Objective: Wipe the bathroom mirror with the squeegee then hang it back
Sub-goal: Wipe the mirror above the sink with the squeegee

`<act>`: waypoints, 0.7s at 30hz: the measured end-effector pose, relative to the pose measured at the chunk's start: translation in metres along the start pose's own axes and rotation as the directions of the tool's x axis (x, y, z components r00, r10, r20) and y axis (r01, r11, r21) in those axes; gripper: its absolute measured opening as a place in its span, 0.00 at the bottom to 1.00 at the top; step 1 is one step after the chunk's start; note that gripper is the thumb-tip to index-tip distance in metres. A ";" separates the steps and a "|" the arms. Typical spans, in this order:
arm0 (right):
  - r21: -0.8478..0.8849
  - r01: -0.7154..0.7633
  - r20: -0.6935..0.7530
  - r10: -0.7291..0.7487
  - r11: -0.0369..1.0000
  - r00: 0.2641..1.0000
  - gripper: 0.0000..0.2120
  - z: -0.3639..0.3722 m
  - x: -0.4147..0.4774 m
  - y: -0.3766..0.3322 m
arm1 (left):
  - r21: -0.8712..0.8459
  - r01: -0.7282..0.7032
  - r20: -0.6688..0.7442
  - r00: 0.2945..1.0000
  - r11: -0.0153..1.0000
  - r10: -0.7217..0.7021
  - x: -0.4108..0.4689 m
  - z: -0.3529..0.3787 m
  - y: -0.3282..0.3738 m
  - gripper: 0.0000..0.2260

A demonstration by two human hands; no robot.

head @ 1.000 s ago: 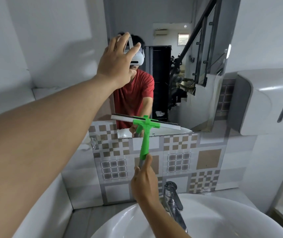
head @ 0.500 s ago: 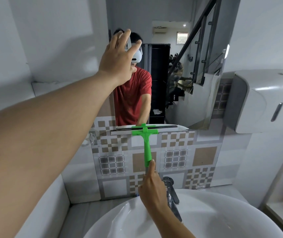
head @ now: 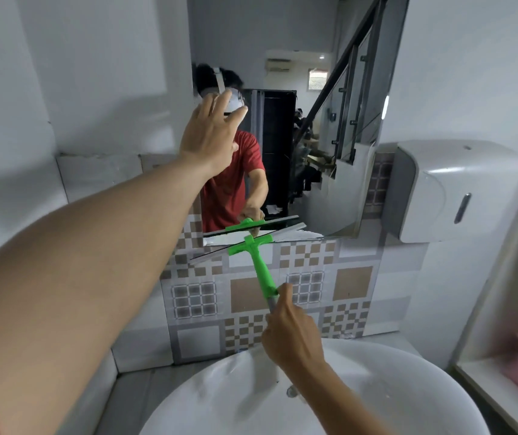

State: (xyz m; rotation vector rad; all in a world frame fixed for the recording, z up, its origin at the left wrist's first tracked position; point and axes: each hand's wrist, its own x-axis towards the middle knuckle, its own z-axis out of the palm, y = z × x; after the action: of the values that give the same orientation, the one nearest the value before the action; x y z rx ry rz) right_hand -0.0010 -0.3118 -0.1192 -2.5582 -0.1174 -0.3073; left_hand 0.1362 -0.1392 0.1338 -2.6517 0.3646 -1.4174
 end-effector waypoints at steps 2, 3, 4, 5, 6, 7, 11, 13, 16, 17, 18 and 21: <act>-0.030 0.002 -0.006 -0.002 1.000 1.000 0.17 -0.022 0.001 0.001 | 0.010 -0.009 0.040 0.999 1.000 0.009 -0.005 0.000 0.001 0.24; -0.067 0.012 -0.013 -0.013 0.998 1.000 0.16 -0.035 0.002 0.001 | 0.000 -0.009 0.062 0.998 1.000 0.009 -0.006 -0.002 0.002 0.26; -0.118 0.027 -0.022 -0.030 0.993 0.999 0.15 -0.049 0.004 0.002 | -0.013 -0.006 0.076 0.997 1.000 0.007 -0.006 -0.004 0.002 0.27; -0.172 0.043 -0.037 -0.050 0.984 0.998 0.14 -0.062 0.005 0.002 | -0.035 -0.002 0.075 0.997 0.999 0.004 -0.007 -0.007 0.003 0.28; -0.228 0.060 -0.060 -0.076 0.972 0.995 0.13 -0.077 0.008 0.001 | -0.067 0.000 0.063 0.998 0.998 0.004 -0.008 -0.010 0.006 0.27; -0.281 0.078 -0.086 -0.106 0.957 0.991 0.12 -0.092 0.010 0.000 | -0.108 -0.007 0.038 0.999 0.994 0.011 -0.011 -0.013 0.011 0.25; -0.435 0.141 -0.137 -0.220 0.889 0.966 0.06 -0.150 0.024 -0.009 | -0.352 -0.083 -0.014 0.996 0.932 0.083 -0.044 -0.021 0.048 0.14; -0.470 0.171 -0.125 -0.257 0.866 0.958 0.04 -0.176 0.033 -0.013 | -0.474 -0.063 0.060 0.993 0.878 0.103 -0.058 -0.024 0.065 0.11; -0.515 0.236 -0.095 -0.329 0.824 0.940 0.05 -0.210 0.046 -0.016 | -0.580 0.055 0.270 0.954 0.812 0.129 -0.065 -0.032 0.084 0.13; -0.535 0.265 -0.070 -0.355 0.802 0.932 0.06 -0.221 0.049 -0.017 | -0.600 0.075 0.324 0.933 0.797 0.157 -0.065 -0.036 0.088 0.13; -0.554 0.297 -0.038 -0.380 0.778 0.924 0.06 -0.230 0.053 -0.017 | -0.618 0.087 0.364 0.912 0.781 0.187 -0.064 -0.040 0.093 0.14; -0.578 0.381 0.050 -0.434 0.722 0.899 0.07 -0.253 0.065 -0.020 | -0.671 0.149 0.436 0.872 0.727 0.223 -0.062 -0.050 0.104 0.14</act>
State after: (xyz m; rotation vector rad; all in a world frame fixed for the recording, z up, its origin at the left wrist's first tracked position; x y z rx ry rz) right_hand 0.0098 -0.4300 0.1139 -3.0968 -0.6610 -0.7243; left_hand 0.0448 -0.2229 0.0897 -3.4072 1.0532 -0.5627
